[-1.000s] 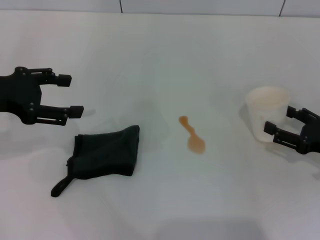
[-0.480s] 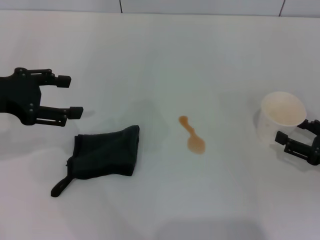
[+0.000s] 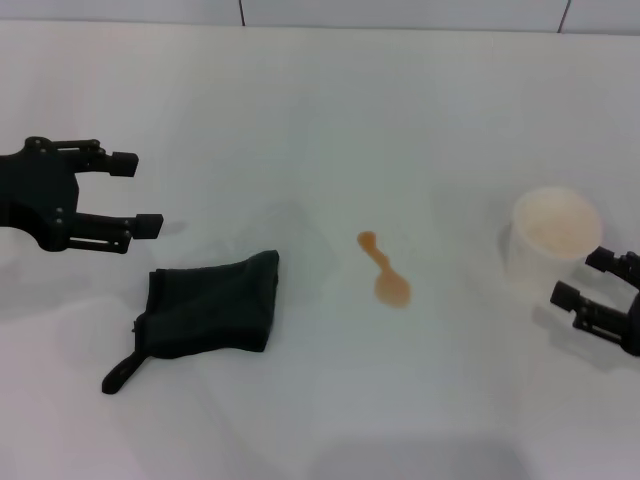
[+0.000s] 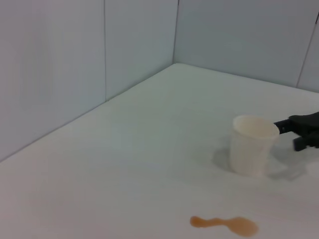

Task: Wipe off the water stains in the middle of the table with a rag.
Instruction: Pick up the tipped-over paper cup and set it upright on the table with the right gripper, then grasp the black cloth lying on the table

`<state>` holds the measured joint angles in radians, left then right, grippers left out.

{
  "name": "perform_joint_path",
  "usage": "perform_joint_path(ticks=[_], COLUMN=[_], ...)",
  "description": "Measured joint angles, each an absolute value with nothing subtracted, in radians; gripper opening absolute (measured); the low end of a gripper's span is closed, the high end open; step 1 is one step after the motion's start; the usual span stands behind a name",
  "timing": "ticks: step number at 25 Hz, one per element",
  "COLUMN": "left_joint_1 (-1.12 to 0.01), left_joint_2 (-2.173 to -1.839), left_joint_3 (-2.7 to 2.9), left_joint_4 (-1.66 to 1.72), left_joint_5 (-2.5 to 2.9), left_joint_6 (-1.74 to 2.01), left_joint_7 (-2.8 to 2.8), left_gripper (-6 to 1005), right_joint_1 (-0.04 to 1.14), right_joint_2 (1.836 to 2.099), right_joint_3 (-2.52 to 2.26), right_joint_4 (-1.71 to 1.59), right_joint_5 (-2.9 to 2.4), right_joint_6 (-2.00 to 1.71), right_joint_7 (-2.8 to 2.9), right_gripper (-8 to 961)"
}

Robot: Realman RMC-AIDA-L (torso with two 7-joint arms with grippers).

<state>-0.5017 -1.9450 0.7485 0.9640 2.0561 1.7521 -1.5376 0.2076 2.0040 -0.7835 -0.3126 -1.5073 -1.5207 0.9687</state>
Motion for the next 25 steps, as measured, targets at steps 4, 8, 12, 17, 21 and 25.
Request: perform_joint_path(ticks=[4,8,12,17,21,25], left_joint_1=[-0.505,-0.51,-0.513,-0.51,-0.511,-0.511], left_joint_2=[-1.945,-1.945,-1.945,-1.945,-1.945,-1.945], left_joint_3=[0.749,0.749,0.747,0.742,0.741,0.74], left_joint_4=[0.965,0.965,0.966,0.965,0.965,0.965], left_joint_5=[2.056,2.056,2.056,2.056,2.055,2.05], left_joint_6=[1.753,1.753,1.75,1.745,1.734,1.723], left_joint_7=[-1.544,-1.545,-1.545,-1.545,-1.545,-1.545], left_gripper=[859,859,859,859,860,860], right_joint_1=[0.188,0.199,0.206,0.209,0.219,0.231], right_joint_2=[2.003,2.005,2.006,2.005,2.007,2.007], right_joint_3=[-0.787,-0.789,-0.781,-0.777,-0.777,-0.784], right_joint_4=[-0.338,-0.362,-0.382,-0.427,-0.48,-0.568], right_joint_5=[-1.512,-1.508,-1.503,-1.501,-1.501,-1.501], right_joint_6=[-1.637,-1.733,-1.749,-1.708,-1.695,-1.692], right_joint_7=[0.971,0.98,0.986,1.007,1.028,1.082], right_gripper=[864,863,862,861,860,858])
